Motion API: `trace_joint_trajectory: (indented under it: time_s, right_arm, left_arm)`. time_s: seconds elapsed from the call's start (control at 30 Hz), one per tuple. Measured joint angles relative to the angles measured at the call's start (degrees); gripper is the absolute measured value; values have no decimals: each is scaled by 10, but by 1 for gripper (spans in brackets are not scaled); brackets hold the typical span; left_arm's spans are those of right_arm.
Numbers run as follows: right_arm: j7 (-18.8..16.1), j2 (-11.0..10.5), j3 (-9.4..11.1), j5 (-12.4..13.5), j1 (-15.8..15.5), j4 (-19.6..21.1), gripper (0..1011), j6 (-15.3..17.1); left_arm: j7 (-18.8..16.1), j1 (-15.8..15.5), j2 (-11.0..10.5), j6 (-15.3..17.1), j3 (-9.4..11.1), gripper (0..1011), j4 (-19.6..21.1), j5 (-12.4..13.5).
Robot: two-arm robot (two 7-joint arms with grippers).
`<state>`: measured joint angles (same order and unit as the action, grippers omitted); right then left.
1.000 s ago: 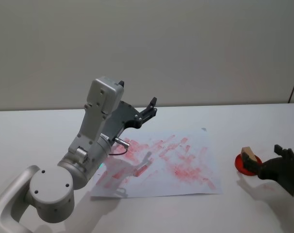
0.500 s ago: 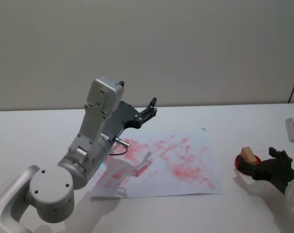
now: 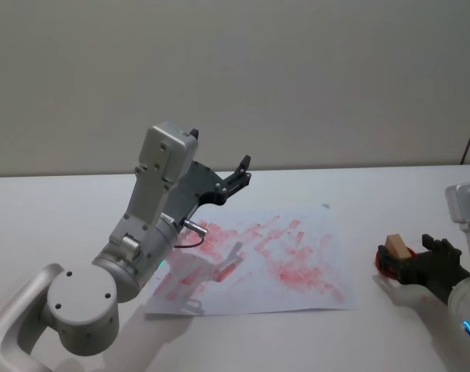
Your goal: Use the one hand to pick up the stamp and affix it onto the A4 paper.
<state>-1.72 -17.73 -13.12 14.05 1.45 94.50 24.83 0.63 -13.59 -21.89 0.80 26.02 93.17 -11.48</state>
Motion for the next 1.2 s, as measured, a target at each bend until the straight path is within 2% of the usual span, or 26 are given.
trace_joint_trajectory:
  time_s: [0.3,0.7,0.8,1.2]
  right_arm:
    - [-1,3,-1,-5,5,-6,644,2]
    - [-1,6,-2,-7,9,-10,250,4]
    - [-1,6,-2,-8,9,-11,216,4]
    - [-9,5,-2,-16,11,-9,217,-9]
  left_arm:
    - [0,0,0,0,0,1001,0,0]
    - [0,0,0,0,0,1001,0,0]
    - [0,0,0,0,0,1001,0,0]
    - [0,0,0,0,0,1001,0,0]
